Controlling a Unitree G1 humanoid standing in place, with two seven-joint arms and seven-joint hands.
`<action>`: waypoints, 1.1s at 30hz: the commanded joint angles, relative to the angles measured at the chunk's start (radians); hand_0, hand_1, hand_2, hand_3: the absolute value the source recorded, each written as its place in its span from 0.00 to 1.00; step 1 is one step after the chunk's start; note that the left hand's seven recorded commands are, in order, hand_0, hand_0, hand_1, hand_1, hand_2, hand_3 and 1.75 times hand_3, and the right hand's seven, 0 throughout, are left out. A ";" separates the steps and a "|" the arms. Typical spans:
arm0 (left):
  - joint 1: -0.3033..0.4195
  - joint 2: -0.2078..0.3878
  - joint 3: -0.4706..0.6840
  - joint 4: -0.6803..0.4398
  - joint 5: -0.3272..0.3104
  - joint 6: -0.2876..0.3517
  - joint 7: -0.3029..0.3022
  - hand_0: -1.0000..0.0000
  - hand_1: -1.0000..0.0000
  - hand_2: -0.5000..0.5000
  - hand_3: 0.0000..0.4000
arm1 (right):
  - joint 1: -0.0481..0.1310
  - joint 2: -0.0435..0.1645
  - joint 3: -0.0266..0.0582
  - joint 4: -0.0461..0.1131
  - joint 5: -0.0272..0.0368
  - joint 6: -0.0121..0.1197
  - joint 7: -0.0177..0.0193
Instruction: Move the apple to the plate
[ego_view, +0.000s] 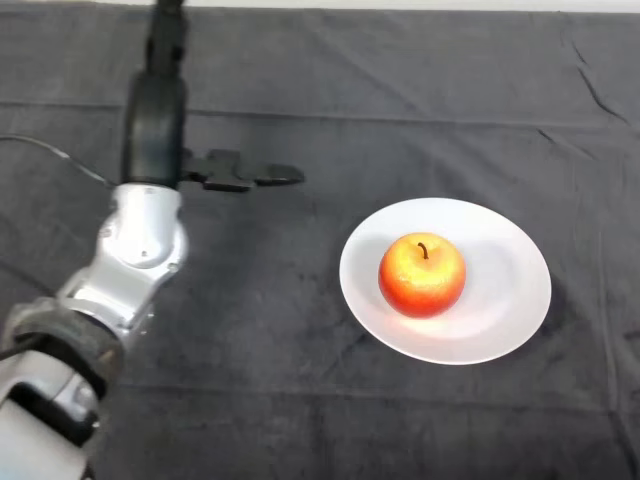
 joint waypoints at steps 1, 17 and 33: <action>0.066 0.071 0.044 -0.059 0.011 0.002 0.019 1.00 1.00 0.50 0.00 | 0.005 -0.005 -0.0157 -0.008 0.0116 -0.005 0.0066; 0.427 0.316 0.318 -0.412 0.005 0.010 0.093 1.00 1.00 0.50 0.00 | 0.008 -0.002 -0.0141 -0.015 0.0105 -0.004 0.0026; 0.600 0.340 0.574 -0.386 0.002 -0.019 0.135 1.00 1.00 0.50 0.00 | 0.009 0.000 -0.0129 -0.020 0.0099 -0.003 -0.0007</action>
